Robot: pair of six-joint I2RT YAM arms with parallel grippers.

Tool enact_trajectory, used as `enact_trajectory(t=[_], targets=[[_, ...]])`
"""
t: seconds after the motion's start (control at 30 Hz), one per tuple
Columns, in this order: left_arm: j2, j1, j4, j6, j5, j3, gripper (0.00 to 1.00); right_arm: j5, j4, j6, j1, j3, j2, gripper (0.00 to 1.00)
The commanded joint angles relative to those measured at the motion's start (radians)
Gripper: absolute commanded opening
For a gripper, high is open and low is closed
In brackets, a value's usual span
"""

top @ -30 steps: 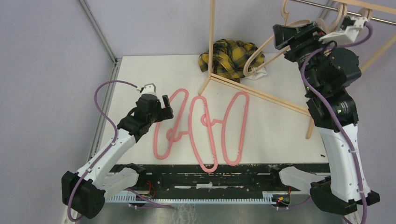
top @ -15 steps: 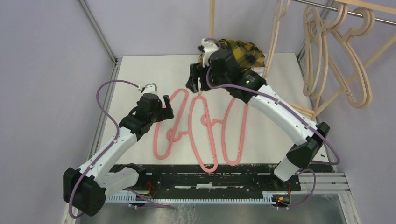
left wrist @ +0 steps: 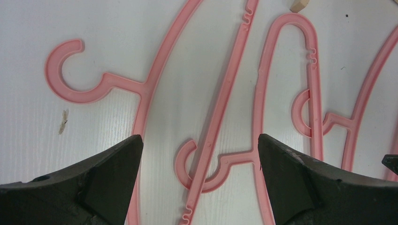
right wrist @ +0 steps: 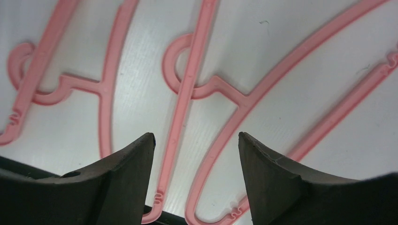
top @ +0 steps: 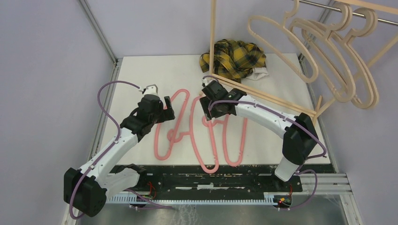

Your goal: Organize the hangers

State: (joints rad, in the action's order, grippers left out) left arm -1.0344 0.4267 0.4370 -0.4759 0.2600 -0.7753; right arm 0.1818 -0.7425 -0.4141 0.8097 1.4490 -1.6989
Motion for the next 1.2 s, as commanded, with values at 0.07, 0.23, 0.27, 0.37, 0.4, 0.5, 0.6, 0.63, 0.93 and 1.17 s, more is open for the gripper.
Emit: enact_trajectory(t=[0.07, 0.23, 0.27, 0.37, 0.4, 0.5, 0.6, 0.63, 0.93, 1.17], targets=[[0.006, 0.0, -0.055, -0.027, -0.002, 0.011, 0.99, 0.136, 0.008, -0.065, 0.0, -0.126, 0.0, 0.73], [0.005, 0.0, -0.058, -0.024, -0.009, 0.008, 0.99, 0.139, 0.061, -0.144, -0.001, -0.251, -0.021, 0.72], [0.005, 0.0, -0.058, -0.023, -0.012, 0.008, 0.99, 0.138, 0.071, -0.151, -0.001, -0.266, -0.028, 0.72], [0.006, -0.001, -0.057, -0.02, -0.013, 0.007, 0.99, 0.118, 0.099, -0.167, -0.001, -0.294, -0.052, 0.69], [0.006, -0.001, -0.057, -0.018, -0.013, 0.007, 0.99, 0.115, 0.106, -0.172, -0.001, -0.3, -0.061, 0.69], [0.008, 0.0, -0.054, -0.018, -0.013, 0.008, 0.99, 0.118, 0.124, -0.188, -0.001, -0.317, -0.09, 0.67], [0.015, -0.001, -0.054, -0.018, -0.012, 0.015, 0.99, 0.125, 0.152, -0.211, 0.0, -0.344, -0.109, 0.62], [0.018, -0.001, -0.053, -0.018, -0.012, 0.017, 0.99, 0.124, 0.161, -0.219, -0.001, -0.353, -0.114, 0.58], [0.039, -0.001, -0.041, -0.012, -0.003, 0.019, 0.99, 0.228, 0.181, -0.283, -0.012, -0.435, -0.148, 0.24], [0.045, -0.001, -0.038, -0.01, -0.001, 0.021, 0.99, 0.308, 0.179, -0.271, -0.057, -0.494, -0.102, 0.0]])
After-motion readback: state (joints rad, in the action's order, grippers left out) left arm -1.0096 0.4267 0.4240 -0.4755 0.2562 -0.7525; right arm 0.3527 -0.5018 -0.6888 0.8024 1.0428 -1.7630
